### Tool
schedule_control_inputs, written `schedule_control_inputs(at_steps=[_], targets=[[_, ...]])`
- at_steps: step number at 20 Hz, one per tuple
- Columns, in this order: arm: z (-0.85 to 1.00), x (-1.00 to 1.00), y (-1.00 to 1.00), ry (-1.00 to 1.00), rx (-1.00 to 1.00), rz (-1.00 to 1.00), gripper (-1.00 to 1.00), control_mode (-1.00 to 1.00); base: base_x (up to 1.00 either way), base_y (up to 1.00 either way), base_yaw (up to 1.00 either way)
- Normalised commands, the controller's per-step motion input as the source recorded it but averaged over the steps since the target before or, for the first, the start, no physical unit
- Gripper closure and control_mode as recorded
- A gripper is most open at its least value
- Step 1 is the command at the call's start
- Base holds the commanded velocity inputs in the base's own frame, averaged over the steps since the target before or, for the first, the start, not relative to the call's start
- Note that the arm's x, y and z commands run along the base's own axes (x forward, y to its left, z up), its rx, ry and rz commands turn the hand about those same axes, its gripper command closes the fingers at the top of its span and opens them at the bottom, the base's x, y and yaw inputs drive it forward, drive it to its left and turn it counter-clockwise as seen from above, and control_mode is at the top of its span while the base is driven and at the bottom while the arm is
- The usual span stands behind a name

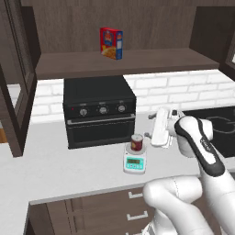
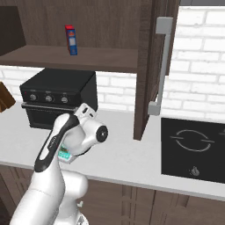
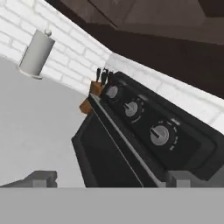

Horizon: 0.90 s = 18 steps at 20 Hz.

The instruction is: Pick the canned food and place it on the digital scale for weighing, and close the cabinet.

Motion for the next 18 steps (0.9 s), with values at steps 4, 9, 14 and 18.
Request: schedule_control_inputs(at_steps=[4,9,14,18], targets=[[0.4,-0.74,-0.08,-0.58,0.14,-0.08,-1.0,-1.0,0.0,0.0,0.0],[0.26,-0.59,-0.46,-0.56,0.22,-0.07,-1.0,-1.0,0.0,0.0,0.0],[0.1,-0.41,-0.56,-0.49,0.18,-0.09,-1.0,-1.0,0.0,0.0,0.0],[0.03,-0.25,-0.63,-0.43,0.28,-0.09,-1.0,-1.0,0.0,0.0,0.0]])
